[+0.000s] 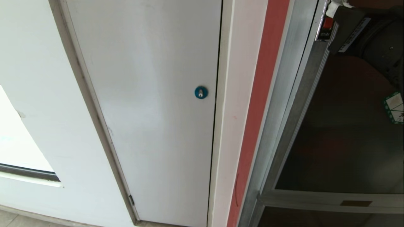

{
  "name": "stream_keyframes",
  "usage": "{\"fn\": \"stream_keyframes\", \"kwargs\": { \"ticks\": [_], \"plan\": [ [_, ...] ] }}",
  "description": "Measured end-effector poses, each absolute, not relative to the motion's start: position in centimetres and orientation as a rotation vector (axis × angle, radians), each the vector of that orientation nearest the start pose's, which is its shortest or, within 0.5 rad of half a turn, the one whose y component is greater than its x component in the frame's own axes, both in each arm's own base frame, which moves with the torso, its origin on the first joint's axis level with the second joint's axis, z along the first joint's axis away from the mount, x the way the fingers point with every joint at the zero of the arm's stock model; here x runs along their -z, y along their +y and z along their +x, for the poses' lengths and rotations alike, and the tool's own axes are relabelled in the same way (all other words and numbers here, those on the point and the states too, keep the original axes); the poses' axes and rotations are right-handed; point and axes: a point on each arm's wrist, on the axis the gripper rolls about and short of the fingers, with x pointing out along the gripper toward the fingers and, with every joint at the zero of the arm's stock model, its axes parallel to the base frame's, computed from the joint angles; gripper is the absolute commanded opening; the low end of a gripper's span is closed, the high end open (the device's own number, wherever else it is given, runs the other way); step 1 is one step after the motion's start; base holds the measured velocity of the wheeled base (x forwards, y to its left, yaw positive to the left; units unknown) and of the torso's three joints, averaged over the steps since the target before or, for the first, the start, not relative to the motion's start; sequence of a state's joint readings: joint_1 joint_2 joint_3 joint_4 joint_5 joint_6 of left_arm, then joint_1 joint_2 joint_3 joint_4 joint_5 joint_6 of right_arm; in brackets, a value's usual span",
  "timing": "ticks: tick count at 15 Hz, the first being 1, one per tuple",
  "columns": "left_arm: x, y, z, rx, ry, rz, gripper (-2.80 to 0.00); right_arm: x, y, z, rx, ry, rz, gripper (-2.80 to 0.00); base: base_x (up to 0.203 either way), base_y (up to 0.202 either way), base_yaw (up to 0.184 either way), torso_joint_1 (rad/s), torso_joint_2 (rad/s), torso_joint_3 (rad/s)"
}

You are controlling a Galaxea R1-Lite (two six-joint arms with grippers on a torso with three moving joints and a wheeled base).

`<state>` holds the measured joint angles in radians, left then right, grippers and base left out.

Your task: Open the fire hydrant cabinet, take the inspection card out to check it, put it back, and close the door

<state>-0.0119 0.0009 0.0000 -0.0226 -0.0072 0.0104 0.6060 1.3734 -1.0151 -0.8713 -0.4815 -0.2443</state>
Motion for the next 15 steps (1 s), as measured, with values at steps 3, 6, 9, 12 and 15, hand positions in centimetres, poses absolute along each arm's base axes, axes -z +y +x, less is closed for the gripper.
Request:
{"fn": "stream_keyframes", "kwargs": {
  "ticks": [3, 6, 9, 12, 15],
  "plan": [
    [-7.8, 0.0, -2.3, 0.019, -0.022, 0.011, -2.80, -35.6, 11.1, 17.8, -0.068, -0.456, 0.030, -2.80, 0.000, 0.000, 0.000, 0.000, 0.00, 0.000],
    [-7.8, 0.0, -2.3, 0.019, -0.022, 0.011, -2.80, -35.9, 10.7, 17.2, -0.068, -0.465, 0.035, -2.80, 0.000, 0.000, 0.000, 0.000, 0.00, 0.000],
    [-7.8, 0.0, -2.3, 0.019, -0.022, 0.011, -2.80, -35.9, 10.3, 16.7, -0.069, -0.458, 0.030, -2.80, 0.000, 0.000, 0.000, 0.000, 0.00, 0.000],
    [-7.8, 0.0, -2.3, 0.019, -0.022, 0.010, -2.80, -36.0, 10.0, 16.3, -0.069, -0.459, 0.031, -2.80, 0.000, 0.000, 0.000, 0.000, 0.00, 0.000],
    [-7.8, 0.0, -2.3, 0.019, -0.022, 0.011, -2.80, -36.1, 9.9, 16.1, -0.068, -0.463, 0.034, -2.80, 0.000, 0.000, 0.000, 0.000, 0.00, 0.000]
  ]
}}
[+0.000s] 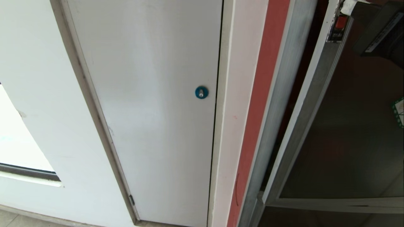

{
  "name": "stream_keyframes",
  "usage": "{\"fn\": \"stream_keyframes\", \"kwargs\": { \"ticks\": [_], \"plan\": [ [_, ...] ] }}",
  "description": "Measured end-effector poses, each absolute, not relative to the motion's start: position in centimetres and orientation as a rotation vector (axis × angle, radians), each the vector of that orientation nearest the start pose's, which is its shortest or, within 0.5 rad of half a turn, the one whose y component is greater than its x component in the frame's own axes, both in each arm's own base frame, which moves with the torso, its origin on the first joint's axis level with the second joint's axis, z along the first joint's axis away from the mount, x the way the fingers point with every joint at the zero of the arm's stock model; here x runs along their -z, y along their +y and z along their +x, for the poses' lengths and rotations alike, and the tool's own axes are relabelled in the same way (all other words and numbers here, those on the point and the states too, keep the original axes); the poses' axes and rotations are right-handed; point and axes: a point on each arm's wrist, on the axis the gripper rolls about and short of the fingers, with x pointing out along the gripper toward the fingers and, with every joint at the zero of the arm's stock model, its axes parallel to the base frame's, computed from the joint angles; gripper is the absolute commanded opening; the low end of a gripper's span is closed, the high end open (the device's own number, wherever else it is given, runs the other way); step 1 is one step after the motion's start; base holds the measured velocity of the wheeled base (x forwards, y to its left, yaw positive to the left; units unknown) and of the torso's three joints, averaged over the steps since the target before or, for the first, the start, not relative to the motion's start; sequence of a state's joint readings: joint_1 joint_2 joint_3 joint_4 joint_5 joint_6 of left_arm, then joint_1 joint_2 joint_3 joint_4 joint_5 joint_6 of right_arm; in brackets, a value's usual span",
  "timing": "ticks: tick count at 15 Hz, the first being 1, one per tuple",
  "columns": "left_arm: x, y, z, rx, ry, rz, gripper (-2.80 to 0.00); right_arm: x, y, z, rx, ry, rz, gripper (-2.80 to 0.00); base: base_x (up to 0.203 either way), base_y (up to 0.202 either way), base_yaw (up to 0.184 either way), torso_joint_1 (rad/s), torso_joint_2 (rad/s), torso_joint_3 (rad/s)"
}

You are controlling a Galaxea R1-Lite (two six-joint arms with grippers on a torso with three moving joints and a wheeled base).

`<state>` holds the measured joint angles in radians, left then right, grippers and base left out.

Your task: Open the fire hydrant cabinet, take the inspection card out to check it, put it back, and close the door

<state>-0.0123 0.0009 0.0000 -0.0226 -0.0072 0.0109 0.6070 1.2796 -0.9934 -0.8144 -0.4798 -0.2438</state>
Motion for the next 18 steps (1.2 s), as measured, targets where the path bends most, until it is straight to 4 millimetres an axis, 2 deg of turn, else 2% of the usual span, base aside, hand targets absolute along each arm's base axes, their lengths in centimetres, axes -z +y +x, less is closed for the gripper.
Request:
{"fn": "stream_keyframes", "kwargs": {
  "ticks": [12, 13, 18],
  "plan": [
    [-7.8, 0.0, -2.3, 0.019, -0.022, 0.011, -2.80, -35.0, 9.8, 15.8, -0.076, -0.427, 0.012, -2.80, 0.000, 0.000, 0.000, 0.000, 0.00, 0.000],
    [-7.8, 0.0, -2.3, 0.019, -0.022, 0.011, -2.80, -34.9, 9.8, 15.8, -0.078, -0.424, 0.011, 0.00, 0.000, 0.000, 0.000, 0.000, 0.00, 0.000],
    [-7.8, 0.0, -2.3, 0.019, -0.022, 0.011, -2.80, -34.8, 9.7, 15.4, -0.078, -0.419, 0.013, 0.00, 0.000, 0.000, 0.000, 0.000, 0.00, 0.000]
  ]
}}
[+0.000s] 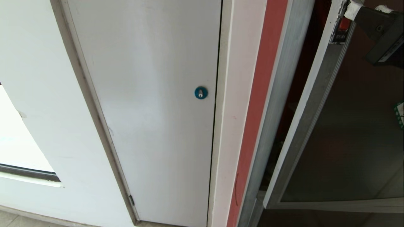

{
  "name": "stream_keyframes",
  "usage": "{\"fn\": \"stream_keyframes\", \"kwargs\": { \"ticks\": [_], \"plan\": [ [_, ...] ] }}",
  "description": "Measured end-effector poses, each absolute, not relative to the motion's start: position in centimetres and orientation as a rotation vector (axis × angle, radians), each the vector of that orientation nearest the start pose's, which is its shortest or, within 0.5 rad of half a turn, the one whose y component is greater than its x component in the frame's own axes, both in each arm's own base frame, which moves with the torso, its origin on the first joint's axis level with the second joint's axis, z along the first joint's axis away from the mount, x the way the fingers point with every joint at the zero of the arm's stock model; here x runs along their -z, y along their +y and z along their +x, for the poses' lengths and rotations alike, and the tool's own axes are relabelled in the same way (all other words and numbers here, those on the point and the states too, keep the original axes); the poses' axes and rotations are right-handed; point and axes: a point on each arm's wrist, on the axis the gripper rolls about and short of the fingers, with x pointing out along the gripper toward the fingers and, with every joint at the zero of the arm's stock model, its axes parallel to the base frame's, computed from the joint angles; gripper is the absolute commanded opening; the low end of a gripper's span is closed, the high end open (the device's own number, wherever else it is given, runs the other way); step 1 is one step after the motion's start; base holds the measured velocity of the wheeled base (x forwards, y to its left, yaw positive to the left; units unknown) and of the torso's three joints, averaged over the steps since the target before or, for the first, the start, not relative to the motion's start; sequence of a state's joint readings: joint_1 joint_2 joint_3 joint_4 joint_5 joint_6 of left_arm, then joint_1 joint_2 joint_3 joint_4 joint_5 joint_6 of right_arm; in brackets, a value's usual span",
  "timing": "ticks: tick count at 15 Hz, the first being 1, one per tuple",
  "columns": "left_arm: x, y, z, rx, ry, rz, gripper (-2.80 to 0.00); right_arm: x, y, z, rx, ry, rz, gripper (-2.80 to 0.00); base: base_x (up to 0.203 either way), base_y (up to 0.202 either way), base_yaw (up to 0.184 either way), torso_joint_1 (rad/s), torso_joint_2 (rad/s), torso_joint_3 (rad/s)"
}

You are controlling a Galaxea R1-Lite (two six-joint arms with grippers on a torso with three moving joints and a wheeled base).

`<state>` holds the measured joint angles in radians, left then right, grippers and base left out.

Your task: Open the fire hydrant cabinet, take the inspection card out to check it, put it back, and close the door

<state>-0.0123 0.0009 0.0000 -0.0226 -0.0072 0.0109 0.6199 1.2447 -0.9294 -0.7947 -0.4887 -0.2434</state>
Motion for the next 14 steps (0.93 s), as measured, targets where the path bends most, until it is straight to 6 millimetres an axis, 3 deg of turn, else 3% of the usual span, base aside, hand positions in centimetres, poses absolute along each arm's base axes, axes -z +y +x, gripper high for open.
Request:
{"fn": "stream_keyframes", "kwargs": {
  "ticks": [9, 10, 14],
  "plan": [
    [-7.8, 0.0, -2.3, 0.019, -0.022, 0.011, -2.80, -34.2, 9.5, 13.5, -0.148, -0.382, -0.005, 0.00, 0.000, 0.000, 0.000, 0.000, 0.00, 0.000],
    [-7.8, 0.0, -2.3, 0.019, -0.022, 0.010, -2.80, -34.0, 9.3, 13.2, -0.151, -0.379, -0.006, -2.80, 0.000, 0.000, 0.000, 0.000, 0.00, 0.000],
    [-7.8, 0.0, -2.3, 0.019, -0.021, 0.011, -2.80, -33.2, 8.2, 11.8, -0.145, -0.369, -0.010, -2.80, 0.000, 0.000, 0.000, 0.000, 0.00, 0.000]
  ]
}}
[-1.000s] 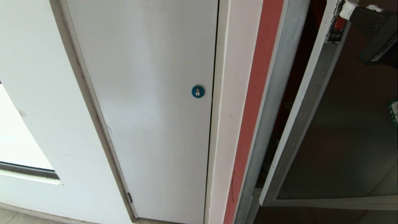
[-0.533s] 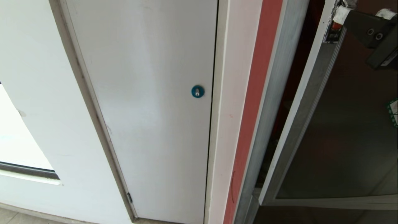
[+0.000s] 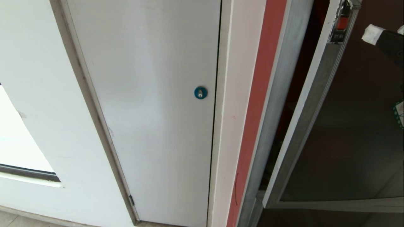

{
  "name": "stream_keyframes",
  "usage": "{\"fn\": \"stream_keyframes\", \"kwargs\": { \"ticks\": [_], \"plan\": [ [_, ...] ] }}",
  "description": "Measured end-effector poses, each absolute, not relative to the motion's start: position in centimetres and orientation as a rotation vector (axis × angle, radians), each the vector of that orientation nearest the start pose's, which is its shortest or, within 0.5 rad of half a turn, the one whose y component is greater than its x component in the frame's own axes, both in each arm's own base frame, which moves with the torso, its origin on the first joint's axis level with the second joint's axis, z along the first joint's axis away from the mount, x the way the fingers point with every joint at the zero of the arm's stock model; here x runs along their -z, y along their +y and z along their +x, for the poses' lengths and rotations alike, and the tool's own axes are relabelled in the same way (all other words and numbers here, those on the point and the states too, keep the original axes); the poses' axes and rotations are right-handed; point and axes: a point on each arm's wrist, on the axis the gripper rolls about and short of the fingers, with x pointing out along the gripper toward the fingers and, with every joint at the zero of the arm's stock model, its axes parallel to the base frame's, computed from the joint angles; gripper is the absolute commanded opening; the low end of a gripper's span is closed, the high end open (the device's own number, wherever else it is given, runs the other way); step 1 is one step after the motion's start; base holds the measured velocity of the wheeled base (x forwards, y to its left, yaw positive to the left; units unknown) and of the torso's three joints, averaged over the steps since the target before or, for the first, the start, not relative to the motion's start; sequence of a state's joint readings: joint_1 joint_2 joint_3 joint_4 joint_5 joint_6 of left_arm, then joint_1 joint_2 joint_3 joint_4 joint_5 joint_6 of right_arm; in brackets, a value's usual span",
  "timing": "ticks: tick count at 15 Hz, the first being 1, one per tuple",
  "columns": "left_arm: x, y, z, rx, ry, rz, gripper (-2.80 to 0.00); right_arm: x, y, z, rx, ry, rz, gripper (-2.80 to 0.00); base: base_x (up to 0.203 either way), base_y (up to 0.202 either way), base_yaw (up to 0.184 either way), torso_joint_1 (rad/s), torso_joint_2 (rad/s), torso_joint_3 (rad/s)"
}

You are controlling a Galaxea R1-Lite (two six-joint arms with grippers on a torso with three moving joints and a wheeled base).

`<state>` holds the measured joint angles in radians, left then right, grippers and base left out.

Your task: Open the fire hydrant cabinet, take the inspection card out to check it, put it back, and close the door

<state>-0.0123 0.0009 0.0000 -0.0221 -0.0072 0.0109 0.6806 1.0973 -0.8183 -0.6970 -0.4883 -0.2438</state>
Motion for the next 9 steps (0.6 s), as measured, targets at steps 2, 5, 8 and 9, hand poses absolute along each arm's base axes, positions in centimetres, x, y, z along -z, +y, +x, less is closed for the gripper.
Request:
{"fn": "stream_keyframes", "kwargs": {
  "ticks": [2, 5, 8, 9],
  "plan": [
    [-7.8, 0.0, -2.3, 0.019, -0.022, 0.010, -2.80, -32.7, 7.6, 11.1, -0.136, -0.357, -0.014, -2.80, 0.000, 0.000, 0.000, 0.000, 0.00, 0.000],
    [-7.8, 0.0, -2.3, 0.019, -0.021, 0.011, -2.80, -32.0, 6.3, 9.8, -0.112, -0.336, -0.024, -2.80, 0.000, 0.000, 0.000, 0.000, 0.00, 0.000],
    [-7.8, 0.0, -2.3, 0.020, -0.022, 0.010, -2.80, -31.6, 4.0, 8.7, 0.008, -0.340, -0.020, -2.80, 0.000, 0.000, 0.000, 0.000, 0.00, 0.000],
    [-7.8, 0.0, -2.3, 0.020, -0.022, 0.011, -2.80, -31.4, 3.0, 8.0, 0.063, -0.346, -0.020, -2.80, 0.000, 0.000, 0.000, 0.000, 0.00, 0.000]
  ]
}}
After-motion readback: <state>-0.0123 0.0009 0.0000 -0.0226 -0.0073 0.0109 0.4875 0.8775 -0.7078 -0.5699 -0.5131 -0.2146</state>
